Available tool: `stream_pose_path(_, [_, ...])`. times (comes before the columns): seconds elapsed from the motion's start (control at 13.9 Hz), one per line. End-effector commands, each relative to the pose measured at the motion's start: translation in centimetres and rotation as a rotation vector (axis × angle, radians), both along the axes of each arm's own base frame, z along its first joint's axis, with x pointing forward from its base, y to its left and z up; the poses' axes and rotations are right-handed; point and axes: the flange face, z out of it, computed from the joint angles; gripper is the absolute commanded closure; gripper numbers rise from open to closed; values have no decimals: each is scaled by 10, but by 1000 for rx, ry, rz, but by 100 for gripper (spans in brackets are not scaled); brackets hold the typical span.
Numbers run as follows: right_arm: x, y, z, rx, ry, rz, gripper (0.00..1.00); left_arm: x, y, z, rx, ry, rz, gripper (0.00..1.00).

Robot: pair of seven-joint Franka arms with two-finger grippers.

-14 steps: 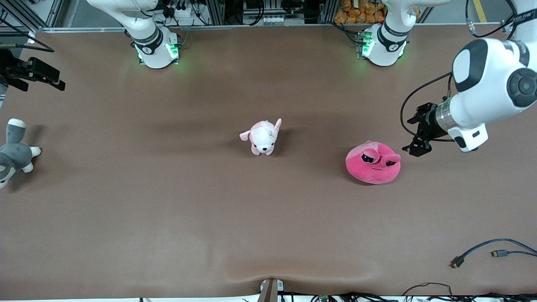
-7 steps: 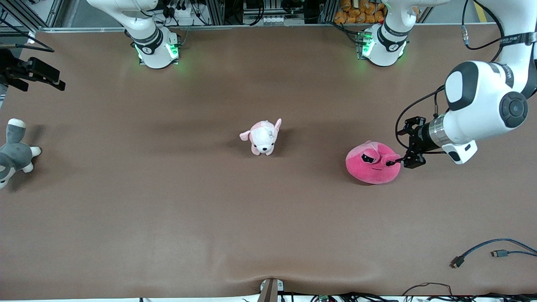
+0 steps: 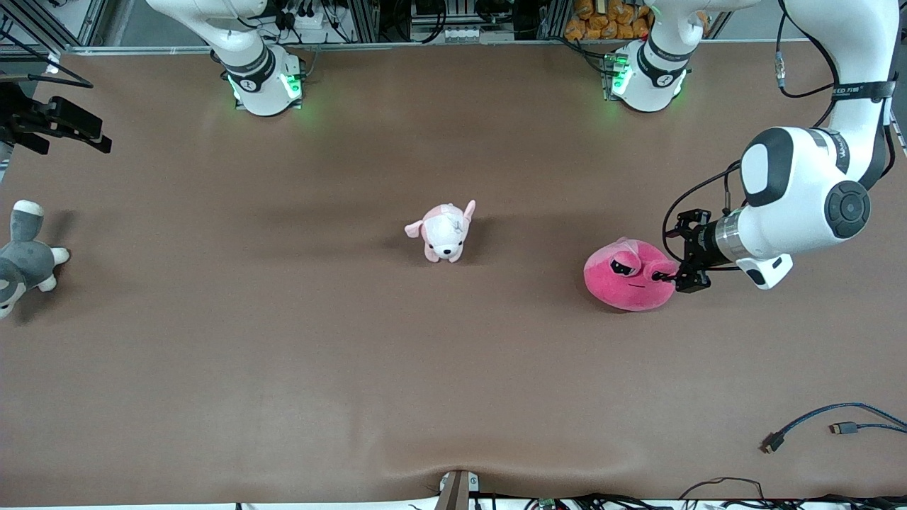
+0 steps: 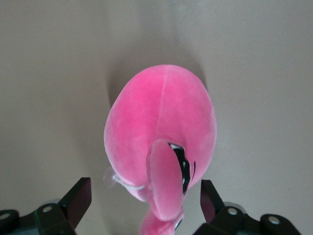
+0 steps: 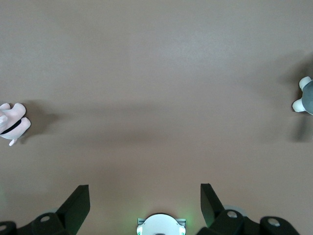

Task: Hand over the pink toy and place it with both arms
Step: 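Close the left gripper on the pink plush's ear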

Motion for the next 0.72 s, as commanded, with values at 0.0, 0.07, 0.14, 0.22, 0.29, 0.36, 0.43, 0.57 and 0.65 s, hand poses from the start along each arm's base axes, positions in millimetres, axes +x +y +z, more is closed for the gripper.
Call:
stream_pose_path(0.0, [1, -4, 3, 6, 2, -8, 0, 6, 1, -5, -17, -2, 27, 22])
stream_pose_path(0.07, [2, -4, 2, 6, 5, -8, 0, 7, 0, -9, -17, 2, 28, 35])
stream_pose_path(0.14, [2, -4, 1, 6, 7, -7, 0, 8, 1, -11, -16, 3, 24, 56])
stream_pose_path(0.22, [2, -3, 1, 6, 7, -7, 0, 10, -2, -12, -17, 3, 18, 79])
stream_pose_path(0.29, [3, -2, 1, 6, 7, -5, 0, 11, -5, -12, -18, 1, 14, 100])
stream_pose_path(0.36, [3, -1, 1, 6, 7, -4, 0, 11, -6, -12, -18, -1, 2, 100])
stream_pose_path(0.43, [3, -1, 1, 6, 7, -4, 0, 12, -4, -8, -19, -8, 1, 100])
stream_pose_path(0.57, [3, 0, 2, 5, 4, -2, 0, 17, -5, 6, -23, -19, -5, 100])
stream_pose_path(0.65, [3, 0, 2, 5, 4, -1, 0, 19, -8, 17, -26, -24, -11, 100])
